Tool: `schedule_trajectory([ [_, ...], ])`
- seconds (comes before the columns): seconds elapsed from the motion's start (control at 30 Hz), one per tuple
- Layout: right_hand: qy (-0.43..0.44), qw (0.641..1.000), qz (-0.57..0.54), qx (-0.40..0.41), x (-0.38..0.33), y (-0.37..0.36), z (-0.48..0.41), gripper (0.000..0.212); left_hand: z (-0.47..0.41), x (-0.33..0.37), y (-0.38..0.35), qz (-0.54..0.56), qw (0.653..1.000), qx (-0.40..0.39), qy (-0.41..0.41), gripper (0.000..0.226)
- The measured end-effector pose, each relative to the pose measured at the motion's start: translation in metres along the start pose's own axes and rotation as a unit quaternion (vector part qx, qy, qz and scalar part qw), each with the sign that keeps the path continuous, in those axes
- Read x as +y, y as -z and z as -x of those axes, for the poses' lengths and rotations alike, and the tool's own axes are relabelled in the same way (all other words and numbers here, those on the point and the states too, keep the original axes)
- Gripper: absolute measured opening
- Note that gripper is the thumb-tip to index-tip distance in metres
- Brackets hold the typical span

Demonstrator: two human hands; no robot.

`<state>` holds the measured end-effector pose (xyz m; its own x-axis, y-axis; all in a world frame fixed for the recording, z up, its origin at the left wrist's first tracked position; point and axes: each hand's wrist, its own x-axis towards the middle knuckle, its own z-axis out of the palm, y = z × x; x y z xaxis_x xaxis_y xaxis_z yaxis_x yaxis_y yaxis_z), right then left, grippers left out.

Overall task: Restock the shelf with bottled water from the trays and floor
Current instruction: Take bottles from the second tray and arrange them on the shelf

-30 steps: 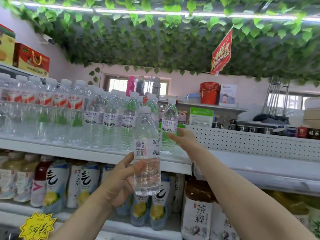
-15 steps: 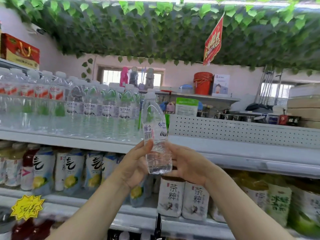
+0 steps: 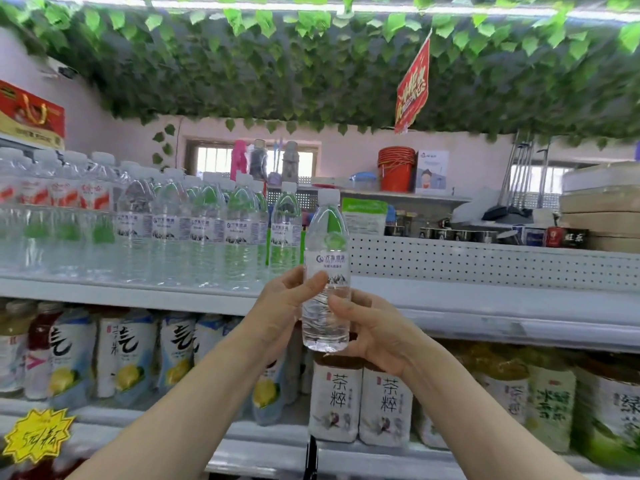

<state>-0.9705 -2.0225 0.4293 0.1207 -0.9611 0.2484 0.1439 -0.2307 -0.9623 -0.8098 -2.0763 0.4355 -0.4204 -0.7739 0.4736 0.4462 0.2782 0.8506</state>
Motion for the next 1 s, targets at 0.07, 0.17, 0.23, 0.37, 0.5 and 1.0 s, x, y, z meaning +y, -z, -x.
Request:
schedule_trajectory([
  [0.07,0.010,0.999,0.033,0.016,-0.002,0.000,-0.006,0.047,-0.008,0.000,0.006,-0.009,1.000,0.003,0.002,0.064],
  [0.17,0.027,0.997,0.059,0.041,-0.008,-0.002,-0.018,0.048,-0.024,0.004,0.016,-0.021,1.000,-0.011,-0.001,0.082],
  [0.23,0.041,0.995,0.066,0.062,-0.012,-0.004,-0.029,0.054,-0.035,0.009,0.021,-0.016,1.000,-0.023,0.000,0.094],
  [0.37,0.062,0.989,0.088,0.102,-0.023,-0.010,-0.048,0.056,-0.051,0.018,0.023,-0.008,1.000,-0.015,-0.009,0.074],
  [0.5,0.080,0.984,0.081,0.133,-0.034,-0.010,-0.073,0.047,-0.068,0.007,0.040,-0.091,0.996,0.009,-0.020,0.071],
  [1.0,0.001,0.972,0.144,0.183,-0.020,0.010,-0.158,0.046,-0.100,-0.009,0.069,-0.261,0.959,0.049,0.099,0.078],
])
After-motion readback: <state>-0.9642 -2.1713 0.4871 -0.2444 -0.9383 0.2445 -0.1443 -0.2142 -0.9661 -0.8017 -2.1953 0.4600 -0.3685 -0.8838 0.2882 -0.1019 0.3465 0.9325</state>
